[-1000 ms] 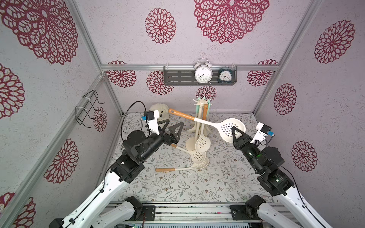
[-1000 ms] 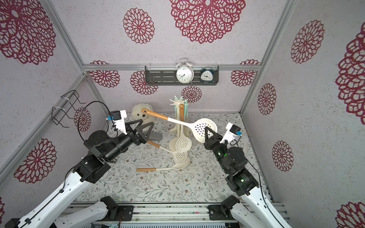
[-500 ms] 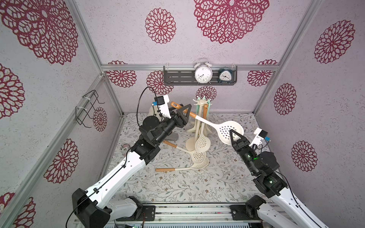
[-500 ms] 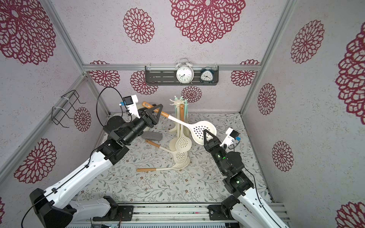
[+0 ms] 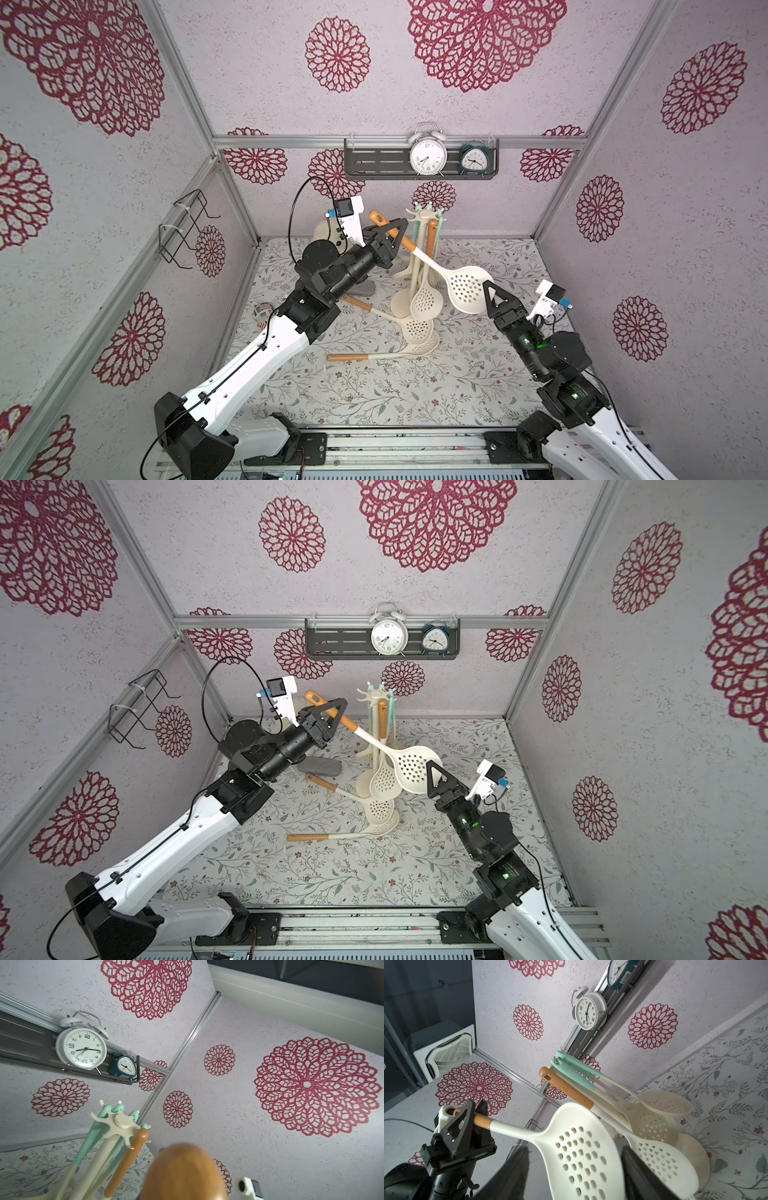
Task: Hang the skimmer on the kitchen utensil rack
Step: Pick up the skimmer from the center of the board.
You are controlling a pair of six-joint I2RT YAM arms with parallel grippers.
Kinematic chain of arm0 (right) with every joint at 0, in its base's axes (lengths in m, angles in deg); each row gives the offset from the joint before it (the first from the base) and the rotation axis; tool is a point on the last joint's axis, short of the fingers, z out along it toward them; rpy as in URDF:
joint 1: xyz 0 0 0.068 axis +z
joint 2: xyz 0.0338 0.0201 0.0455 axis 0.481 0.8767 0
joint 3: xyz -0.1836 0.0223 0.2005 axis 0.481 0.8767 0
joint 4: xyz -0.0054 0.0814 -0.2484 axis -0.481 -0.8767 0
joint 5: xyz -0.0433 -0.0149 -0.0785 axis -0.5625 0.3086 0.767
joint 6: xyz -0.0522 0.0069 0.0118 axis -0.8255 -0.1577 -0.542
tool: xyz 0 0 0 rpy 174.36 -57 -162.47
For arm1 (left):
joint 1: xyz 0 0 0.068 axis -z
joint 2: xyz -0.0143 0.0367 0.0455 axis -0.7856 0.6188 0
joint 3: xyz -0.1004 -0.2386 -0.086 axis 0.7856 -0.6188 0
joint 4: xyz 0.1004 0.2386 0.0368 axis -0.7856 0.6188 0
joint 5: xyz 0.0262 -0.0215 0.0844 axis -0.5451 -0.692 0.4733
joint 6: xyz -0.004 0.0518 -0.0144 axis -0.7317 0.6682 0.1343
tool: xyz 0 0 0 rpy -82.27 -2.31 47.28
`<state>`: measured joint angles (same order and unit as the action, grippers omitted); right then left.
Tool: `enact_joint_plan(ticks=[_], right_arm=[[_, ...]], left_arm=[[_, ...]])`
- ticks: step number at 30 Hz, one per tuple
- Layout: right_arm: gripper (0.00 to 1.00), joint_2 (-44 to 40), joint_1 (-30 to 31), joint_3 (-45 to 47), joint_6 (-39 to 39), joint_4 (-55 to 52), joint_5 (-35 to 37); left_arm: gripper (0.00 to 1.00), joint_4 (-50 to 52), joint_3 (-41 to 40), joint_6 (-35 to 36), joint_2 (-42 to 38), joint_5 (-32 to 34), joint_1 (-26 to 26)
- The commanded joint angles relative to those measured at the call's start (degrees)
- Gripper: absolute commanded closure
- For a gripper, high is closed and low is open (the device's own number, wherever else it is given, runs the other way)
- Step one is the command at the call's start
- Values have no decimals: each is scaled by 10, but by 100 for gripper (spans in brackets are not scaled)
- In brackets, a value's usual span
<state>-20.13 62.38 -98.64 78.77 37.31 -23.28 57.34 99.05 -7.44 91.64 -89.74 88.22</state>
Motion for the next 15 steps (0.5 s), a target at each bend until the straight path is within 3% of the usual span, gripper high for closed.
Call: enact_joint_plan(ticks=[1, 3, 7, 12, 15], right_arm=[[6, -15, -1, -74, -230, -67, -33], [4, -1, -1, -109, -304, -110, -85], [3, 74, -1, -197, -396, -173, -258], [8, 182, 0, -247, -404, -138, -489], [14, 213, 6, -232, -367, -64, -546]], left_arm=[[100, 160, 54, 102, -25, -68, -12], [100, 253, 90, 144, -26, -126, -13], [100, 384, 136, 193, -21, -248, -14], [100, 362, 118, 172, -49, -306, -13], [100, 328, 104, 152, -65, -314, -10]])
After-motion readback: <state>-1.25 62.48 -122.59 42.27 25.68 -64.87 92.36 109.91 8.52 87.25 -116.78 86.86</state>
